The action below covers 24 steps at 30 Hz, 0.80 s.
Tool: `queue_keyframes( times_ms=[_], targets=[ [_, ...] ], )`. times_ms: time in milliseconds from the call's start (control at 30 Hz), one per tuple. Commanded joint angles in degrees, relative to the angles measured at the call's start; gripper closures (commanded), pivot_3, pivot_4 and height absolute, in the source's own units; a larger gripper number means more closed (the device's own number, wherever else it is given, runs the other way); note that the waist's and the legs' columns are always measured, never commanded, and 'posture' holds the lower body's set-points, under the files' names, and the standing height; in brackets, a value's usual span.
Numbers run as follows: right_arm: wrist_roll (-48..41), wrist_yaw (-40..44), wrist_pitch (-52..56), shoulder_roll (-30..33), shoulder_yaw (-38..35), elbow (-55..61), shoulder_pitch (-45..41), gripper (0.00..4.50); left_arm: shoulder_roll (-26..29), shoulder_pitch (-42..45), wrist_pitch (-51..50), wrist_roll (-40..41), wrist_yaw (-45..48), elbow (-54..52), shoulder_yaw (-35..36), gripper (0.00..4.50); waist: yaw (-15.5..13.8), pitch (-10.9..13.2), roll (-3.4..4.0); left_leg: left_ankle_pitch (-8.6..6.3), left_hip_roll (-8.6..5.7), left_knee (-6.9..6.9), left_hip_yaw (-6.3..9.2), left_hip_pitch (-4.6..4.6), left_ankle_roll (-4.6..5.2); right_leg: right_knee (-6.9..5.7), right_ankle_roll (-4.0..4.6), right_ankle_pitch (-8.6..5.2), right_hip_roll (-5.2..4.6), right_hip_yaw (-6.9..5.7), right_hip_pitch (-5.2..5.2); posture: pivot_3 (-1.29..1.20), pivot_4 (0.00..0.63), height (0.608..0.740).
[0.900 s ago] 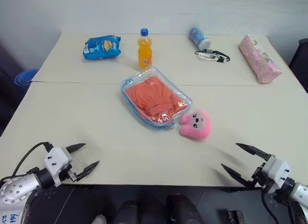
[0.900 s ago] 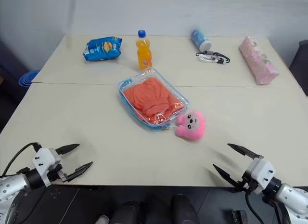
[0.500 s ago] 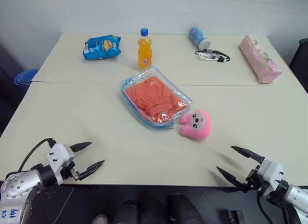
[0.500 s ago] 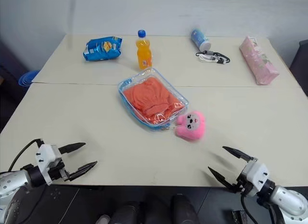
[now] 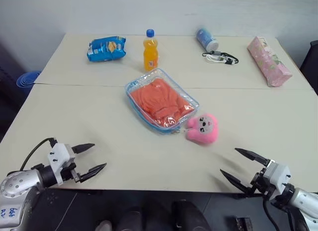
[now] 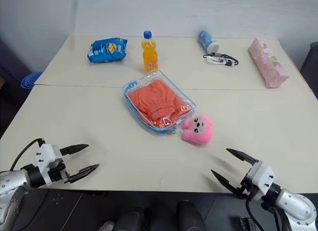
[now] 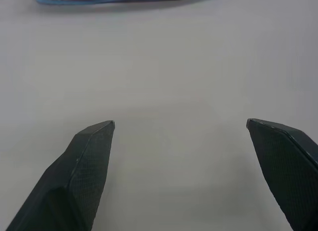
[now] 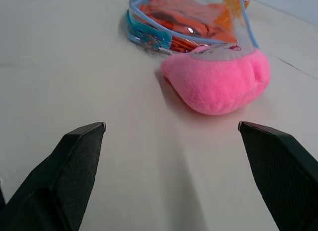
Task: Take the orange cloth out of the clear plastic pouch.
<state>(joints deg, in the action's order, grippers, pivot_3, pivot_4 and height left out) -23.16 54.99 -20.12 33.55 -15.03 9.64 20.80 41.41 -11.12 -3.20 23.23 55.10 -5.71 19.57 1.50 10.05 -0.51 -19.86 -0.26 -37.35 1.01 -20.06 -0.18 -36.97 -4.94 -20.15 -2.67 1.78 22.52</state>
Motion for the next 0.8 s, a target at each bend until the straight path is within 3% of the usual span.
queue_keyframes(
  times_ms=[33,200,467,667,800],
  targets=[
    [-1.0,-2.23,0.3,-1.18,-0.05,5.2,0.3,0.0,1.15,3.85,0.81,-1.01,1.03,3.02,-1.27,0.02,0.0,0.0,0.0,0.0,0.0,0.0,0.0,0.0,0.0,-0.01,0.0,0.0,0.0,0.0,0.01,0.0,0.15,0.74],
    [-3.42,-5.21,3.5,-2.79,1.69,13.13,0.66,0.0,1.21,20.66,6.38,-7.24,2.15,17.17,-7.65,0.02,-0.65,0.0,0.0,0.04,-0.02,-0.13,0.05,-0.01,-0.07,-0.2,-0.02,0.01,0.02,-0.06,0.03,0.0,0.15,0.74],
    [-2.36,-8.83,7.06,-3.69,2.68,17.28,0.75,0.0,-6.77,58.5,26.76,-25.0,-1.62,56.62,-22.49,0.02,-1.97,-0.05,-0.18,0.06,-0.14,-0.78,-0.04,-0.16,-0.14,-0.55,-0.15,0.08,0.09,-0.09,0.07,0.0,0.15,0.74],
    [-1.83,-11.17,7.43,-4.73,2.38,19.41,2.99,0.0,-12.1,72.08,32.46,-34.36,-11.81,73.34,-28.6,0.02,-1.52,0.02,-0.31,-0.01,-0.12,-0.79,-0.25,-0.4,-0.04,-0.74,-0.25,0.12,0.14,0.04,0.42,0.0,0.15,0.74],
    [-1.32,-12.77,7.59,-5.73,2.56,21.06,4.9,0.0,-12.87,74.38,34.1,-38.89,-10.66,77.37,-32.47,0.91,-1.56,0.02,-0.32,0.03,-0.12,-0.89,-0.29,-0.61,-0.11,-0.85,-0.26,0.13,0.13,0.09,0.69,0.0,0.15,0.74]
  ],
)
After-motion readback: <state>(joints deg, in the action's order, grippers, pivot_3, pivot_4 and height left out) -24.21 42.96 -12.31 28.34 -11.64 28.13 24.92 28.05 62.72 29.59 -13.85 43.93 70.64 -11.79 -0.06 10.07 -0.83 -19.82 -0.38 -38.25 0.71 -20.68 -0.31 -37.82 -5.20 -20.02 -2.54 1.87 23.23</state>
